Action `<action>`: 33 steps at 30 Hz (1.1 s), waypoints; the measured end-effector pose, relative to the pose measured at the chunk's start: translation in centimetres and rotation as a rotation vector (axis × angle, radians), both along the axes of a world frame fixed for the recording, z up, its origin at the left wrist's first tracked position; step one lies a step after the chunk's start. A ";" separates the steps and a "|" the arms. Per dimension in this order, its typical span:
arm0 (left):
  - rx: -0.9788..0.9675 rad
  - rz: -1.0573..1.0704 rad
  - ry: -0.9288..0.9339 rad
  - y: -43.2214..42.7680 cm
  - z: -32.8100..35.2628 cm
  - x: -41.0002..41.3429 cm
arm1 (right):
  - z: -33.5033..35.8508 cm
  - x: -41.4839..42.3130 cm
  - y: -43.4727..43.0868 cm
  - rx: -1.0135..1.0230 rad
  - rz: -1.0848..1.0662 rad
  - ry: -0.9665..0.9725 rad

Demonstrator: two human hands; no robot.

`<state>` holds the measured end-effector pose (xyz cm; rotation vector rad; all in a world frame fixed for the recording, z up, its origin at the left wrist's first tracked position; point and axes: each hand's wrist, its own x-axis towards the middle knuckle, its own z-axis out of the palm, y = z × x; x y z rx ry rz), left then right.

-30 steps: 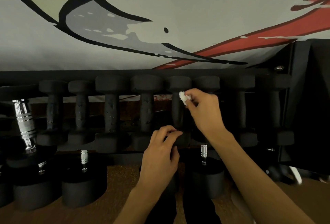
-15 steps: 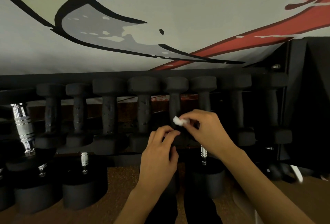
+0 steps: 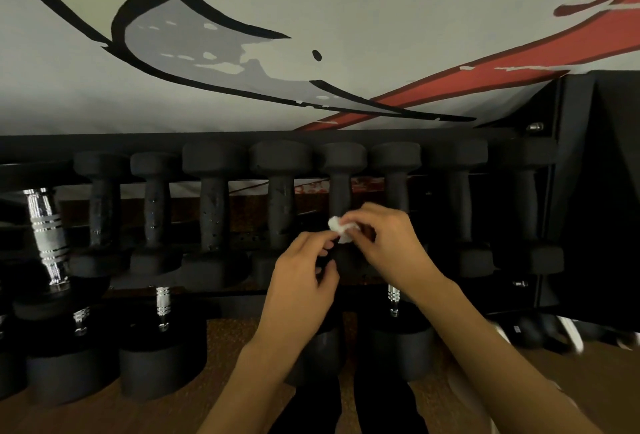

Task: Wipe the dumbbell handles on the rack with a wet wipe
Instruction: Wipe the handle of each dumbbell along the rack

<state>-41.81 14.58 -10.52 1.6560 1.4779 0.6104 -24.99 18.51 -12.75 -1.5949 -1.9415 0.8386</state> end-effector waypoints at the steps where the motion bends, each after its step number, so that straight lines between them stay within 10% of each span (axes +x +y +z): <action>1: 0.000 -0.001 0.000 0.1 0.1 0.0 | 0.1 0.2 -0.4 -0.034 0.031 0.008; 9: 0.016 -0.061 0.078 -0.5 -0.5 0.0 | 1.3 -0.6 3.1 0.019 -0.234 0.188; 33: 0.027 -0.046 0.046 -1.2 -0.8 -0.1 | 1.6 -1.6 4.3 0.053 -0.085 -0.073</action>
